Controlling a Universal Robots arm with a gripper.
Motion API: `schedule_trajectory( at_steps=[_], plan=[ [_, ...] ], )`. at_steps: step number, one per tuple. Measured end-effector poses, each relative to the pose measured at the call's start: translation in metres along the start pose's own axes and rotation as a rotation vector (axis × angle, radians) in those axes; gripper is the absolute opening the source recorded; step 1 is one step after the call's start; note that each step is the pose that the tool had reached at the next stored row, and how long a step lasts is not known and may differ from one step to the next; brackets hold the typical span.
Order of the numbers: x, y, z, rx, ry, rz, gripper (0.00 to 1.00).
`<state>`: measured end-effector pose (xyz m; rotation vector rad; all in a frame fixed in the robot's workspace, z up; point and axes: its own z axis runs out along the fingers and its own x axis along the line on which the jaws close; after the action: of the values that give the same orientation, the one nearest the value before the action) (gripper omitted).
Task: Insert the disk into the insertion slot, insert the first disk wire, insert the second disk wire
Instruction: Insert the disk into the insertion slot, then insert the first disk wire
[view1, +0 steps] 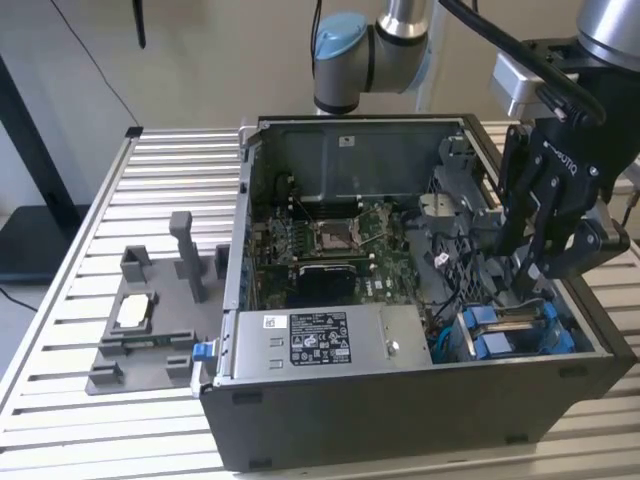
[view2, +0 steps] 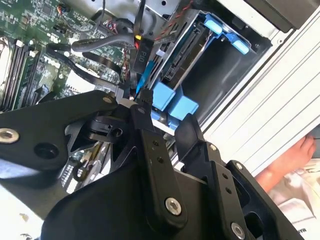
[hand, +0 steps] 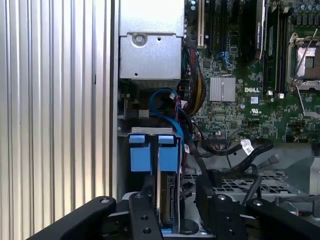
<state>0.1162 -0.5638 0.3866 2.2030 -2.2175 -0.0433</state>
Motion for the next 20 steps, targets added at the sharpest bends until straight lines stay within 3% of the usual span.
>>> schedule_trajectory(
  at_steps=[3, 5, 6, 10, 12, 20],
  plan=[
    [-0.0052, 0.0000, -0.0004, 0.0006, 0.0029, 0.000, 0.47],
    [-0.0080, 0.0002, -0.0013, 0.0059, 0.0028, 0.000, 0.47],
    [-0.0093, 0.0001, -0.0018, 0.0138, 0.0029, 0.000, 0.47],
    [-0.0139, 0.0002, -0.0023, 0.0626, 0.0025, 0.000, 0.47],
    [-0.0162, 0.0002, -0.0029, 0.0820, 0.0025, 0.000, 0.47],
    [-0.0213, 0.0004, -0.0085, 0.1234, 0.0020, -0.001, 0.47]
  ],
)
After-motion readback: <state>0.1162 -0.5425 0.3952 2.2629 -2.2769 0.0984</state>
